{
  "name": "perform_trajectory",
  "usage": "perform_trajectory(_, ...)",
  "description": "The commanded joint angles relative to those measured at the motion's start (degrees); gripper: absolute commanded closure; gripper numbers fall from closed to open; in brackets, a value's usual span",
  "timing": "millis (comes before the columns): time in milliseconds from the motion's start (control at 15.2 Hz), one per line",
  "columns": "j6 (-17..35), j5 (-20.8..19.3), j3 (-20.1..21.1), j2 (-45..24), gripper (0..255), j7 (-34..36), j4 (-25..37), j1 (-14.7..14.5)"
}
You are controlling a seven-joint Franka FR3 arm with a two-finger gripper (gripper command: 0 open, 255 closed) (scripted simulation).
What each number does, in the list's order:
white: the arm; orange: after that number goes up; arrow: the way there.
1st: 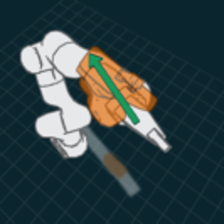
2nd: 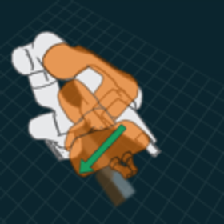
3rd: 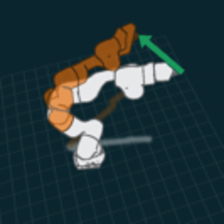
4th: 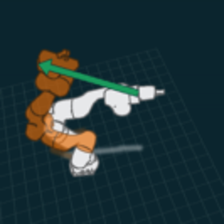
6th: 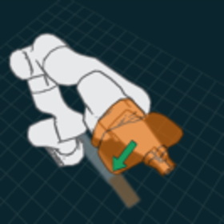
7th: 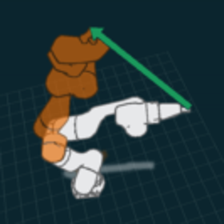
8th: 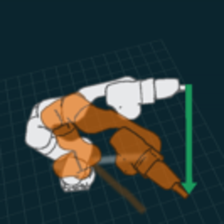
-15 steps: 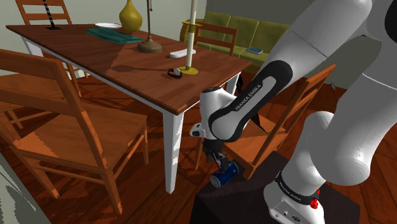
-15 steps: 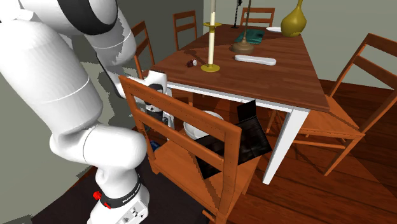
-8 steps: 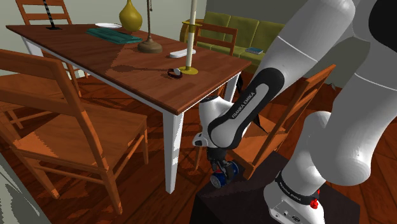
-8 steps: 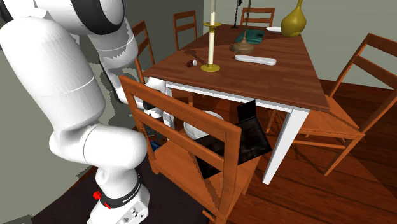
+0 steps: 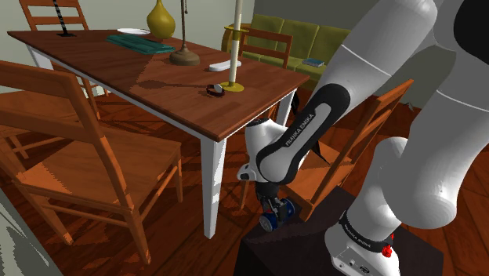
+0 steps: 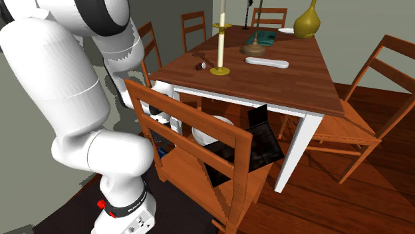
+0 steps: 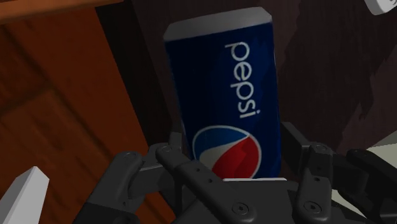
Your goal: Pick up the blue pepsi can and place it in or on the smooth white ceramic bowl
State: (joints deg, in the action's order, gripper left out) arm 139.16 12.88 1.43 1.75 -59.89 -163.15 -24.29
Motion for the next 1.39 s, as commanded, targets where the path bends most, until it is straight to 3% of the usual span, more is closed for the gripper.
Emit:
perform_trajectory(0, 0.0, 0.0, 0.0, 0.0, 255, 0.0, 0.0, 0.0)
perform_trajectory(330, 0.0, 0.0, 0.0, 0.0, 255, 0.0, 0.0, 0.0)
perform_trajectory(1320, -16.3, -3.0, -0.2, 15.6, 255, 3.3, 0.9, 0.8)
